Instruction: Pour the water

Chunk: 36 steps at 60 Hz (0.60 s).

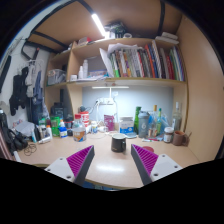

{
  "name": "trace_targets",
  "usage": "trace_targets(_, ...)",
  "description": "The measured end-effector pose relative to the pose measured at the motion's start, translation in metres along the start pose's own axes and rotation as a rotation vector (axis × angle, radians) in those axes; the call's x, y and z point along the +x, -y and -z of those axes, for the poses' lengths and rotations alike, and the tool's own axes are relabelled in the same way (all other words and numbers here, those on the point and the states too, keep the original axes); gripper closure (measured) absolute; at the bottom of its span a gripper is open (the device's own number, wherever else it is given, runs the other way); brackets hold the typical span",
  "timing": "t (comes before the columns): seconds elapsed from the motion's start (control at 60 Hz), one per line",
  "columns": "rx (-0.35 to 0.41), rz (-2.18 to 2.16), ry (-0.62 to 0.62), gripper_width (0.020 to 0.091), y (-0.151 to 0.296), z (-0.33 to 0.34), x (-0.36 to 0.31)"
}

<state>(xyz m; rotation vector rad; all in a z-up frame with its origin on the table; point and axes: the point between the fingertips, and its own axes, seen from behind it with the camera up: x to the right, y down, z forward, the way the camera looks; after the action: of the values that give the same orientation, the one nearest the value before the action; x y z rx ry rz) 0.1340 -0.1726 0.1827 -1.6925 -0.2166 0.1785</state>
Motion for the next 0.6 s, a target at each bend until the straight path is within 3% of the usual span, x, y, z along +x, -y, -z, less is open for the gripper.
trace_targets(0.6,0.005,0.040,0.024,0.0274,-0.011,0.003,-0.011)
